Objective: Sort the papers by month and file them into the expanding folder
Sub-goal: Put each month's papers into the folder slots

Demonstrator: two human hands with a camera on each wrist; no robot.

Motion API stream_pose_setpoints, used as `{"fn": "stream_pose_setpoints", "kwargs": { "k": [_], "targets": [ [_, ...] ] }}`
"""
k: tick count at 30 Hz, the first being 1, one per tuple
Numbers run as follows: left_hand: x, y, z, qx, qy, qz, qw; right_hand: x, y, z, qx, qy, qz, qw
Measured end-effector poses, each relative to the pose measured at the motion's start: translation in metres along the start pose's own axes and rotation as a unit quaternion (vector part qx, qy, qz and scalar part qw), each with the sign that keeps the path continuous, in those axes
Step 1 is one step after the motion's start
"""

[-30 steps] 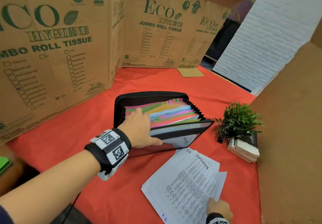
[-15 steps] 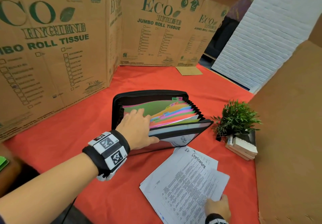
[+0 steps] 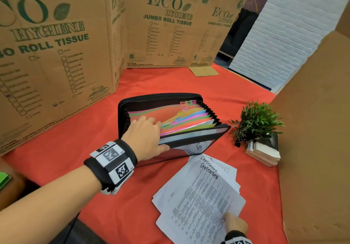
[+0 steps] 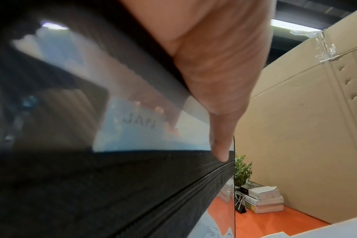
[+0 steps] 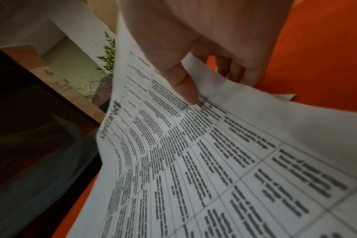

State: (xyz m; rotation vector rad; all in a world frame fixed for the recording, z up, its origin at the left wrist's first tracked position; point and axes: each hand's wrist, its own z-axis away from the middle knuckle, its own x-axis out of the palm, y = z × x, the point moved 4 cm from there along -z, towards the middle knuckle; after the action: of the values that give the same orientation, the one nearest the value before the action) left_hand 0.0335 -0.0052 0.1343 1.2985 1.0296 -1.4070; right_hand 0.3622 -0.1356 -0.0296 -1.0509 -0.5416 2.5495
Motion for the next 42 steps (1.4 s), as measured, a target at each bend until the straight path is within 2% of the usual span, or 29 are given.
{"fn": "stream_pose_setpoints", "kwargs": {
  "k": [4, 12, 17, 23, 29, 34, 37, 40, 42],
  "targets": [
    [-0.001, 0.001, 0.000, 0.001, -0.008, -0.006, 1.000, -0.002, 0.005, 0.003, -0.048, -0.005, -0.014, 0.999],
    [-0.003, 0.002, 0.001, 0.000, -0.015, -0.013, 1.000, -0.007, 0.002, 0.012, -0.137, 0.030, 0.022, 0.990],
    [-0.003, 0.003, 0.001, 0.006, -0.012, -0.021, 1.000, -0.003, 0.009, 0.002, -0.105, 0.000, -0.005, 0.995],
    [-0.002, 0.003, 0.002, 0.008, -0.011, -0.025, 1.000, 0.001, 0.006, -0.003, -0.118, -0.037, -0.026, 0.992],
    [-0.005, 0.000, 0.004, -0.020, 0.006, 0.007, 1.000, 0.006, 0.003, -0.007, -0.113, -0.061, -0.056, 0.990],
    [-0.006, -0.001, 0.002, -0.006, 0.003, 0.004, 1.000, 0.011, 0.005, -0.013, -0.100, -0.069, -0.095, 0.988],
    [-0.006, -0.002, 0.001, -0.005, 0.000, 0.011, 1.000, 0.016, 0.006, -0.018, -0.059, -0.047, -0.169, 0.983],
    [-0.006, -0.003, 0.000, -0.002, -0.006, 0.013, 1.000, 0.023, 0.007, -0.030, -0.005, -0.042, -0.273, 0.961],
    [-0.005, -0.003, 0.000, -0.002, -0.009, 0.013, 1.000, 0.027, 0.006, -0.030, 0.022, -0.069, -0.284, 0.956]
  ]
}}
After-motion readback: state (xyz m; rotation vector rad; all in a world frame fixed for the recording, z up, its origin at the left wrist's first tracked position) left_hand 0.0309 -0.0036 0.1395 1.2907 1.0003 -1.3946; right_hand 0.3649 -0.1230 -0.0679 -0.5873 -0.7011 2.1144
